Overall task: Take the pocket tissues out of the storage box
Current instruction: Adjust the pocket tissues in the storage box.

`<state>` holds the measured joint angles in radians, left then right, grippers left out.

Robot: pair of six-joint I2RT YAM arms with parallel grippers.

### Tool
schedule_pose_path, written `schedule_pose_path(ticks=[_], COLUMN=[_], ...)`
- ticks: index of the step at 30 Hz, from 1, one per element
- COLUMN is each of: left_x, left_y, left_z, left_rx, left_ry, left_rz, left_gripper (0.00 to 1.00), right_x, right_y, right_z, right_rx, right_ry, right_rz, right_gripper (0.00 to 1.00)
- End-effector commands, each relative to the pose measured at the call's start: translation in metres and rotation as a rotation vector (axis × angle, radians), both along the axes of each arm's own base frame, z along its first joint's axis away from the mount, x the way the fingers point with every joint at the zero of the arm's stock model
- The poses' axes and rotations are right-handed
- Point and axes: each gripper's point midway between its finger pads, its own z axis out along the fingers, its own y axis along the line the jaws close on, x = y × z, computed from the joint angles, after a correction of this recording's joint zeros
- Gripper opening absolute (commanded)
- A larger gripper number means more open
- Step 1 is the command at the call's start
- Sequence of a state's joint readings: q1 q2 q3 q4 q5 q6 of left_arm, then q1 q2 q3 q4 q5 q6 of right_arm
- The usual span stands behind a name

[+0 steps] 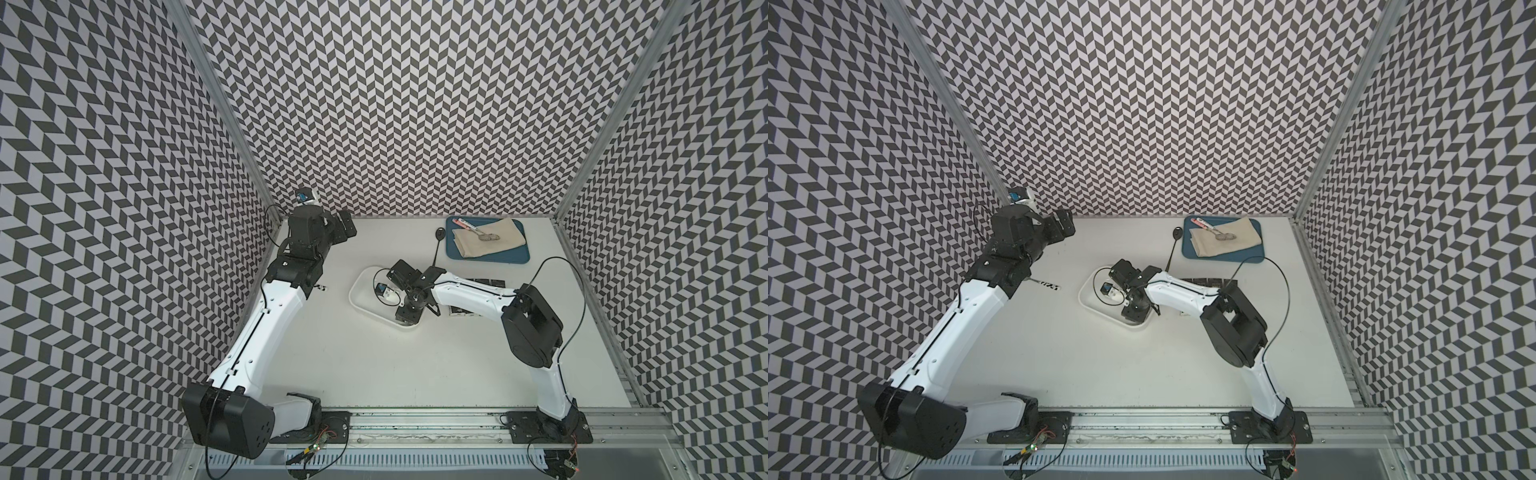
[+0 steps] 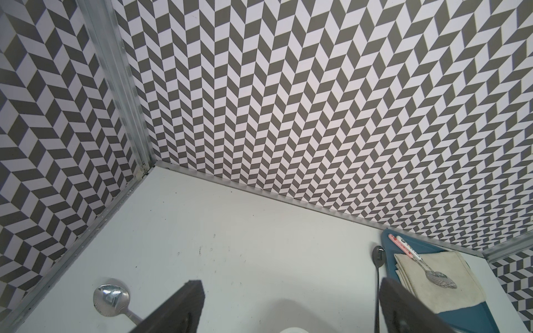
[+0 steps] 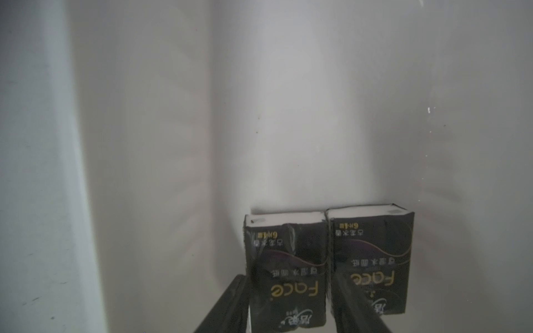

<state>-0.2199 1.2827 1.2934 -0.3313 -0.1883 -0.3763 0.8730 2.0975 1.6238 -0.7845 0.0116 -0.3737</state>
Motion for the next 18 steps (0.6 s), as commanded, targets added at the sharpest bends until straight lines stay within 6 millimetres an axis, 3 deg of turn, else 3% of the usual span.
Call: schedule_pose_path(ticks=[1, 7, 18], left_x=[0.001, -0.002, -0.001], left_y=[0.001, 0.002, 0.000], left_z=[0.011, 0.015, 0.014], left_rx=[-0.011, -0.004, -0.022], left_ry=[-0.027, -0.036, -0.033], left_rz=[-0.004, 0.002, -0.006], left_gripper=[0.99, 0.99, 0.99], right_x=[0.002, 0.013, 0.053], right_y=[0.001, 0.011, 0.041], right_z=[-0.024, -0.039, -0.019], right_rx=[-0.034, -0.009, 0.131], right_ry=[0.026, 0.031, -0.093], right_rz=[-0.014, -0.030, -0.151], right_gripper=[0.51, 0.44, 0.40])
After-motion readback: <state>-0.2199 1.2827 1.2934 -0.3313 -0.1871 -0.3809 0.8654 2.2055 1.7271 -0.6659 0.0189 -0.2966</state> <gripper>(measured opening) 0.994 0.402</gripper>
